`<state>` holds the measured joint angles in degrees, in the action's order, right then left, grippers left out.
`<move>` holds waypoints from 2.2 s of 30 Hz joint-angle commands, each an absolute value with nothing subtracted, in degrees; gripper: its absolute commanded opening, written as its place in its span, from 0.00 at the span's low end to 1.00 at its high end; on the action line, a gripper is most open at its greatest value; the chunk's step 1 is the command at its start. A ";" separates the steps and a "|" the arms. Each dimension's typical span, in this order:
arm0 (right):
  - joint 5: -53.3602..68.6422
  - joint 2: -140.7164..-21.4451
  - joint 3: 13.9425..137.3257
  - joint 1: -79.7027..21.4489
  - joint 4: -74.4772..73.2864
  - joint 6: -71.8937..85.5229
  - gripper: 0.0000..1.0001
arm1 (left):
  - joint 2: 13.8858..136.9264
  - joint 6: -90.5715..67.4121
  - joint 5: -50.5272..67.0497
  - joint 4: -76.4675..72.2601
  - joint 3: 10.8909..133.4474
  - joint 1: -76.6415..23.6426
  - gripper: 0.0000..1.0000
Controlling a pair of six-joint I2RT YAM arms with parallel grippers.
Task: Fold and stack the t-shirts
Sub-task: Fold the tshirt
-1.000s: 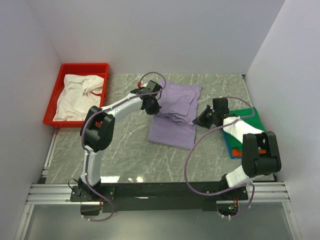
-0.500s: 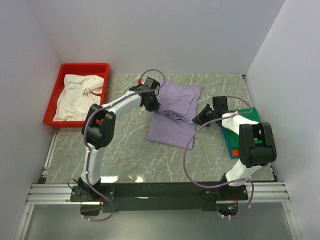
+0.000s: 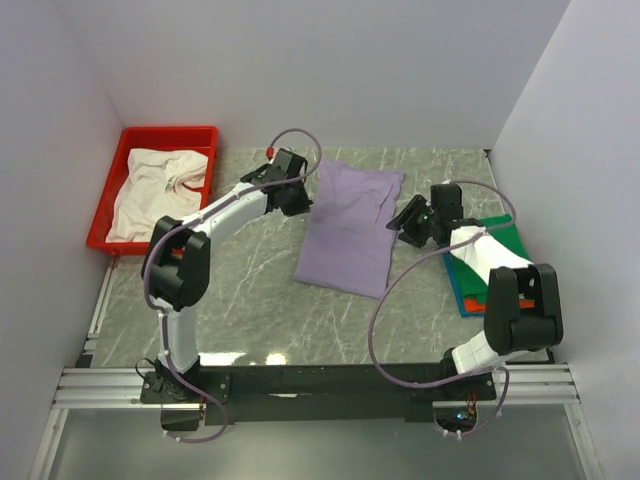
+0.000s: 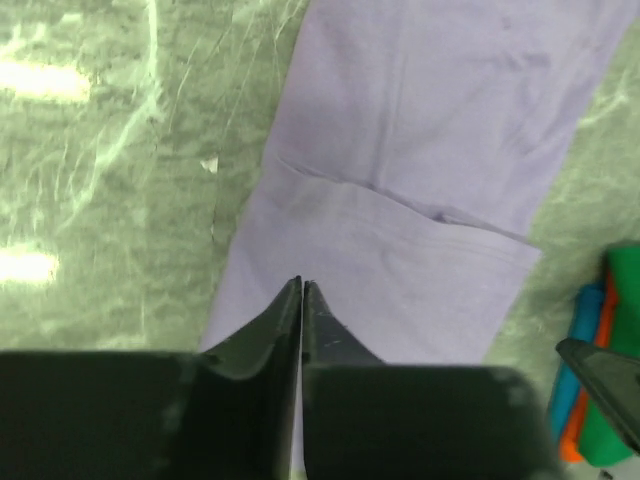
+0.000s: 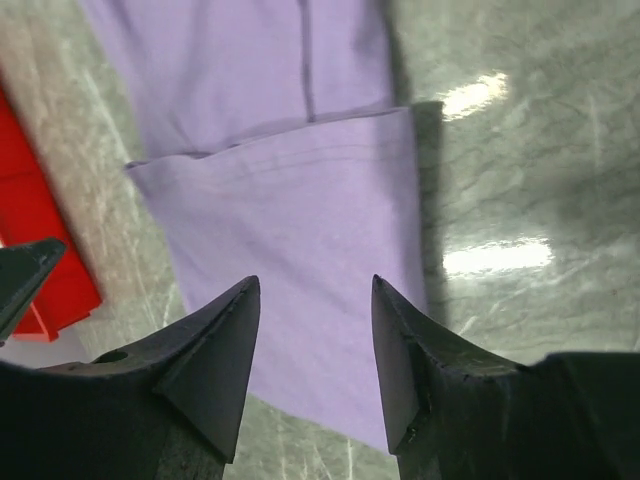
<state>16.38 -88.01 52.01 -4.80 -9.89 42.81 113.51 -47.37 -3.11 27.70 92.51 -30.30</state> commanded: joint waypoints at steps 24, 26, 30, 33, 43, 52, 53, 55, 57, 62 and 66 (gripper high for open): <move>-5.18 -112.14 76.73 -16.61 -26.89 37.27 0.52 | 131.66 -46.40 -4.47 27.42 101.18 -31.64 0.16; -6.41 -113.37 77.69 -17.14 -27.94 36.65 0.52 | 130.26 -47.81 -5.01 26.99 99.06 -31.64 0.20; -8.25 -114.87 79.10 -19.24 -29.70 34.81 0.52 | 127.01 -50.62 -6.77 26.99 92.66 -31.64 0.20; -9.67 -115.22 79.45 -21.53 -31.02 34.02 0.52 | 122.36 -52.29 -6.85 25.06 86.86 -31.73 0.20; -9.23 -110.31 73.57 -28.73 -29.45 34.71 0.52 | 109.87 -55.28 -5.80 19.87 68.92 -33.04 0.20; -9.41 -101.08 61.53 -37.70 -25.50 38.93 0.52 | 95.55 -59.24 -7.82 16.79 51.16 -37.09 0.20; -8.97 -99.60 59.96 -38.31 -25.14 39.28 0.52 | 93.62 -59.50 -7.65 16.53 50.02 -37.26 0.20; -8.44 -98.09 58.46 -38.93 -24.79 39.81 0.52 | 91.94 -59.94 -7.47 17.05 47.73 -37.97 0.20; -7.83 -95.11 56.00 -39.90 -23.91 40.43 0.52 | 89.31 -60.47 -8.26 18.01 46.32 -39.45 0.20; -9.31 -90.28 53.79 -40.08 -23.99 40.78 0.52 | 86.22 -60.65 -9.22 18.98 45.52 -39.73 0.21; -11.51 -88.68 55.89 -37.19 -25.40 38.59 0.52 | 87.01 -58.89 -10.81 20.83 49.21 -39.64 0.21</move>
<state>-8.67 -91.98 54.00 -39.38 -25.10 39.42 87.90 -59.66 -8.25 18.61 46.19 -39.64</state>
